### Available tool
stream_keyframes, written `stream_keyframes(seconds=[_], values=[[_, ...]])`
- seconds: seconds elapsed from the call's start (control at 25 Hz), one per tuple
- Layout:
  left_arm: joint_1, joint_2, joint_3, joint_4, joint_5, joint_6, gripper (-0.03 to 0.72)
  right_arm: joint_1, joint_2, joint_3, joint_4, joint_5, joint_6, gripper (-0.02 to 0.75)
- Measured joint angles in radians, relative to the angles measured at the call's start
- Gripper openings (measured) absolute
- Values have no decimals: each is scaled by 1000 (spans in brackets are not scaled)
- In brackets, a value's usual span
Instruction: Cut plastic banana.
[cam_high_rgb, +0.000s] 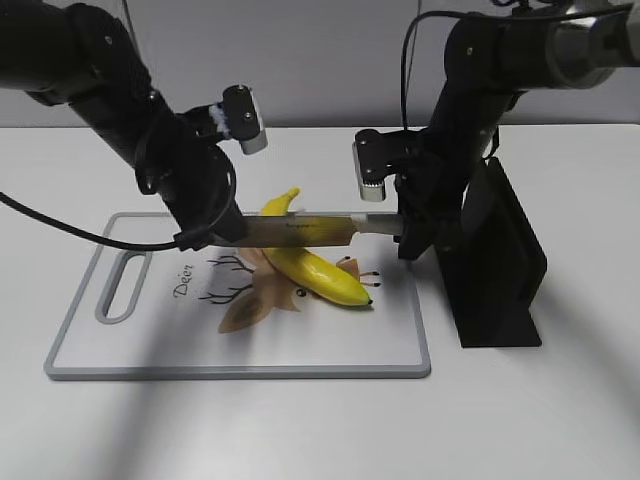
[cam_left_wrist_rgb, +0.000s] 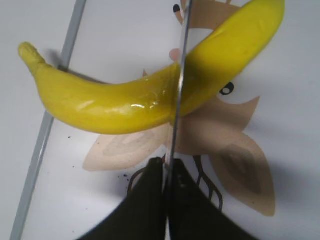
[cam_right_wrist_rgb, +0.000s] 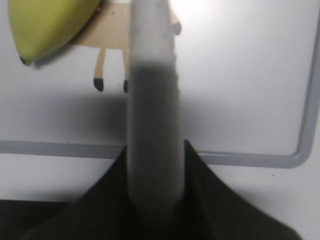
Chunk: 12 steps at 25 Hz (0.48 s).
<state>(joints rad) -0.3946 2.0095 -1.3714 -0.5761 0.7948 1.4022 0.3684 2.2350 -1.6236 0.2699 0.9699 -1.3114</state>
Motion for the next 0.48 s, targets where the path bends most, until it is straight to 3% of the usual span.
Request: stream_keyframes(seconds=[0.48], values=[[2, 7, -2, -14, 5, 1, -2, 0, 4, -12, -4, 1, 0, 184]])
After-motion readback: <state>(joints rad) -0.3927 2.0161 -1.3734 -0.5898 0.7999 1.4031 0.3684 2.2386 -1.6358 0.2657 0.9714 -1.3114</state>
